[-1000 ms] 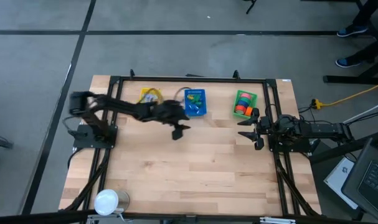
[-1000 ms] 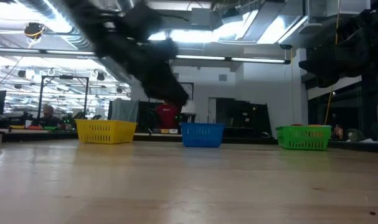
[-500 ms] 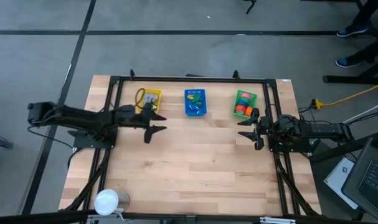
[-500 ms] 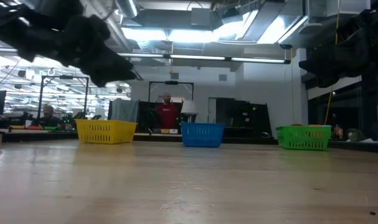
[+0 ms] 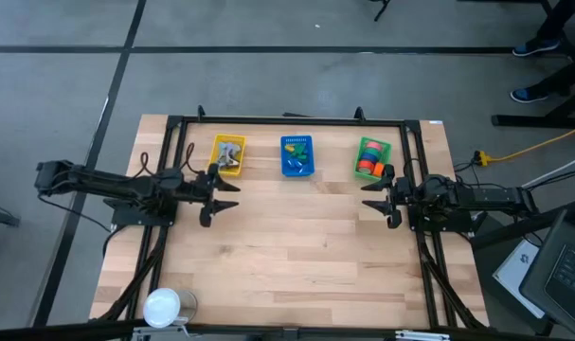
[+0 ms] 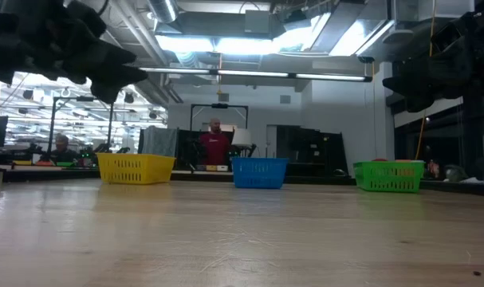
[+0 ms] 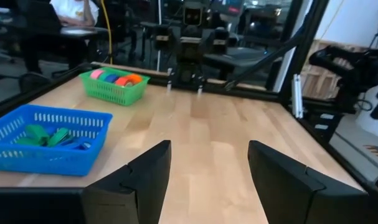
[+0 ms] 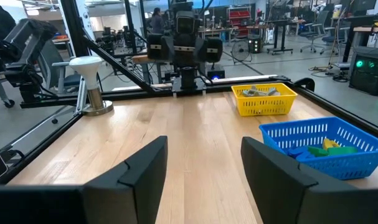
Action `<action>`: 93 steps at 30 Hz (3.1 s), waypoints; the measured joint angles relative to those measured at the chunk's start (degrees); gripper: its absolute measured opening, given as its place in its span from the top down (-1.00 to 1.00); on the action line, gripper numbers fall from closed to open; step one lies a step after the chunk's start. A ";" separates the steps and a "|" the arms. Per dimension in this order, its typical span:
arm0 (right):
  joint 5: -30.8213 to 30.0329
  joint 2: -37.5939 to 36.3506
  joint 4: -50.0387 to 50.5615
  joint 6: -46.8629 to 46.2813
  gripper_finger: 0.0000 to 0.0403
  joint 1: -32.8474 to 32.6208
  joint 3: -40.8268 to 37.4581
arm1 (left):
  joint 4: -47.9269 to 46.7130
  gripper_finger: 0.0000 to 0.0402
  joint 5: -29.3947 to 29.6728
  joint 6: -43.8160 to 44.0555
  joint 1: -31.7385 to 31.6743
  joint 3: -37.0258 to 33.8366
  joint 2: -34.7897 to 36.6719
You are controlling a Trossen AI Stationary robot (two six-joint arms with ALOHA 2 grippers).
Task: Pick and place Stapler, Stapler remover, tape
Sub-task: Return to Home Position
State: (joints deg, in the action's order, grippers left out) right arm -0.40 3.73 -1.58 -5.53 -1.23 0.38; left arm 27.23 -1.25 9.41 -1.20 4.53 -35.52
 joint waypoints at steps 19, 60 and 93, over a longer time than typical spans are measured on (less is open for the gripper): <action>0.02 0.00 -0.02 0.01 -0.04 -0.02 0.02 | -9.38 -0.04 9.69 -1.72 9.50 -0.52 9.85; 0.00 0.00 -0.02 -0.01 -0.04 0.00 0.01 | -18.28 -0.07 8.20 -11.71 9.06 -4.04 21.32; 0.00 -0.02 0.00 0.01 -0.05 -0.02 0.00 | -26.26 -0.05 3.26 -3.21 -4.84 -4.01 34.50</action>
State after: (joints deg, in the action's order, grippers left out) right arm -0.40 3.71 -1.59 -5.52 -1.25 0.39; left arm 0.97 2.02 6.20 -6.04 0.51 -1.02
